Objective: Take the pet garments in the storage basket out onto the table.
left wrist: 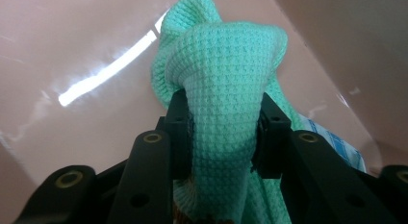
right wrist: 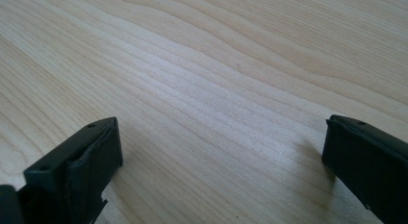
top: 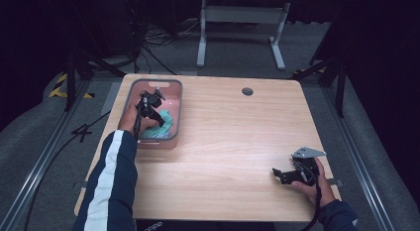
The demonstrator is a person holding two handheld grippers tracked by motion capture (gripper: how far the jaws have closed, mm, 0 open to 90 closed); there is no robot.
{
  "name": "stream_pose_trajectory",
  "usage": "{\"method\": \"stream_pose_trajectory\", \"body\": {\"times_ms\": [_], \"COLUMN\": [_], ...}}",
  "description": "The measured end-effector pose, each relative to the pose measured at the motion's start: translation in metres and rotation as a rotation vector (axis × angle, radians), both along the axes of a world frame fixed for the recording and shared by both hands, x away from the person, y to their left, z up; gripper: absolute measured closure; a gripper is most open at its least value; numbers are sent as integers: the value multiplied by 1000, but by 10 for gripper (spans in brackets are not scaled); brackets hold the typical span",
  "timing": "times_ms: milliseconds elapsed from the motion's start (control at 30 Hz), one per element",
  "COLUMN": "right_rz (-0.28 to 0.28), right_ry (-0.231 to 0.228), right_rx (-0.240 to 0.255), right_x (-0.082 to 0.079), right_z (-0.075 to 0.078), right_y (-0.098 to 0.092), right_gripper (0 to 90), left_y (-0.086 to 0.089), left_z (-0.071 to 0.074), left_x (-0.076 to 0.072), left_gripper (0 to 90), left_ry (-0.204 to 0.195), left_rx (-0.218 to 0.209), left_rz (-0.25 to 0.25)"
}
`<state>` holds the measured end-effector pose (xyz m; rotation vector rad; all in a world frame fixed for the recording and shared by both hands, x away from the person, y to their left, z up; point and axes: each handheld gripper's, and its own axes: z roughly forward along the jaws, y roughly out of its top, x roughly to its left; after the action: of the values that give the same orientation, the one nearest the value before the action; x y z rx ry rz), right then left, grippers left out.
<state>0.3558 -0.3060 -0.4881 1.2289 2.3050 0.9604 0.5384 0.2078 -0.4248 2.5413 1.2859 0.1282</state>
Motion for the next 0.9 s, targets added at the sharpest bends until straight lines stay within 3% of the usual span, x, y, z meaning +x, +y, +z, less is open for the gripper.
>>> {"method": "stream_pose_trajectory", "body": {"times_ms": [133, 200, 400, 633, 700, 900], "right_rz": [0, 0, 0, -1, -1, -1], "right_ry": [0, 0, 0, 0, 0, 0], "right_rx": [0, 0, 0, 0, 0, 0], "right_x": [0, 0, 0, 0, 0, 0], "right_z": [0, 0, 0, 0, 0, 0], "right_y": [0, 0, 0, 0, 0, 0], "right_gripper": [5, 5, 5, 5, 5, 6], "left_y": [-1, 1, 6, 14, 17, 23], "left_z": [6, 15, 34, 54, 59, 67], "left_x": [-3, -7, -16, -33, -40, -56], "left_gripper": [671, 672, 672, 673, 674, 674], "left_ry": [-36, -99, -177, -308, -339, -403], "left_rx": [-15, -39, -99, -197, -242, -301], "left_rz": [-8, -4, -8, -3, -1, -3]}}
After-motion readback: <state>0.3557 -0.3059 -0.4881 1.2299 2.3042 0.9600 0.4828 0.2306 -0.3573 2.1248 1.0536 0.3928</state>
